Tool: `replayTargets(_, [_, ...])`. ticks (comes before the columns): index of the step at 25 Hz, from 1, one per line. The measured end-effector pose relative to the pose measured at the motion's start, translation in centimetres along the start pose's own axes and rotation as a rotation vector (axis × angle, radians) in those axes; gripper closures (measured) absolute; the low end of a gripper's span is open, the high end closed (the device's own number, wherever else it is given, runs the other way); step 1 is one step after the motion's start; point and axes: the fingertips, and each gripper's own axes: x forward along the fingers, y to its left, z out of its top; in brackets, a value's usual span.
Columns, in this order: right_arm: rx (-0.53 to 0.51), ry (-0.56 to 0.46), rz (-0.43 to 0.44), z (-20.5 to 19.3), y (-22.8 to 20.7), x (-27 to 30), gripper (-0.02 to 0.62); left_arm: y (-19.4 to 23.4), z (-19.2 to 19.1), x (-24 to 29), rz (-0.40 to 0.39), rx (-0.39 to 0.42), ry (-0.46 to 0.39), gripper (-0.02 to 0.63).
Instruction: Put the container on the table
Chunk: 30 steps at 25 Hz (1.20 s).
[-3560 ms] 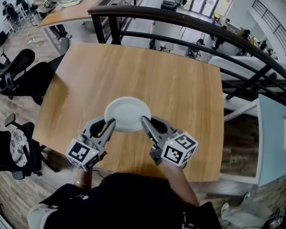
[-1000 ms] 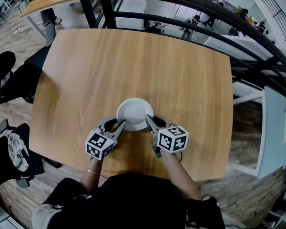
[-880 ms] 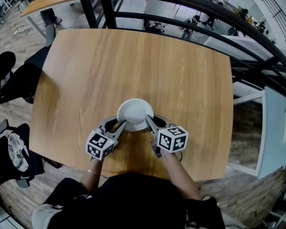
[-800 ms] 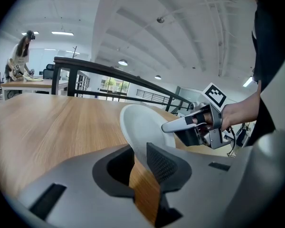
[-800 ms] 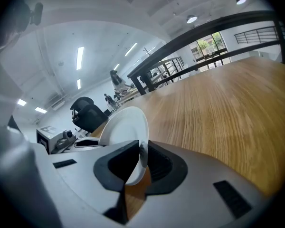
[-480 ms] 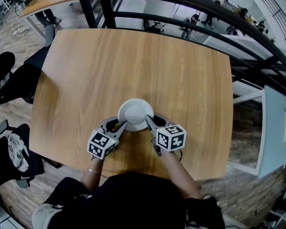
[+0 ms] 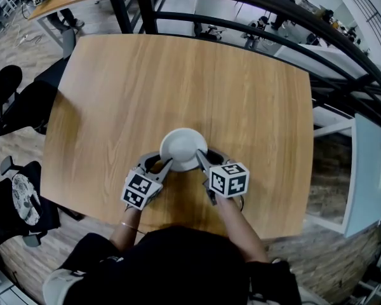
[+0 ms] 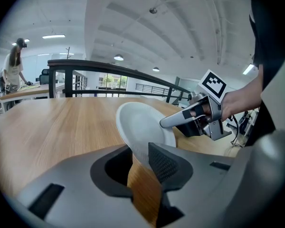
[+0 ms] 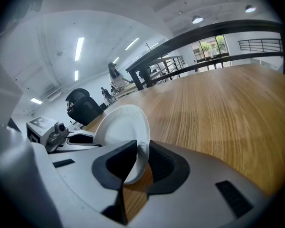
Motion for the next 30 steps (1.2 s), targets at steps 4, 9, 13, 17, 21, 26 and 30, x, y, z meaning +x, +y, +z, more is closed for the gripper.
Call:
replayTargets(4, [-0.002, 0.002, -0.006, 0.1, -0.2, 0.0, 0.525, 0.1, 0.1, 0.2, 0.022, 0.032, 0.011, 0.508])
replayTargets(9, [-0.005, 0.004, -0.014, 0.0, -0.2, 0.0, 0.517, 0.3, -0.1, 0.1, 0.06, 0.057, 0.023, 0.492])
replayTargets(13, [-0.014, 0.008, -0.022, 0.1, -0.4, 0.1, 0.514, 1.0, -0.2, 0.3, 0.107, 0.075, 0.041, 0.448])
replayTargets(17, [-0.023, 0.015, -0.028, 0.1, -0.4, 0.0, 0.514, 0.9, -0.5, 0.6, 0.109, 0.07, 0.058, 0.407])
replayTargets(21, [-0.04, 0.025, -0.034, 0.1, -0.5, 0.2, 0.509, 1.0, -0.8, 0.8, 0.112, 0.075, 0.068, 0.405])
replayTargets(26, [-0.071, 0.048, -0.047, -0.2, -0.6, 0.3, 0.502, 0.9, -1.0, 0.9, 0.122, 0.111, 0.085, 0.402])
replayTargets(30, [-0.083, 0.05, -0.056, -0.2, -0.7, 0.2, 0.489, 1.0, -1.0, 1.0, 0.135, 0.113, 0.087, 0.399])
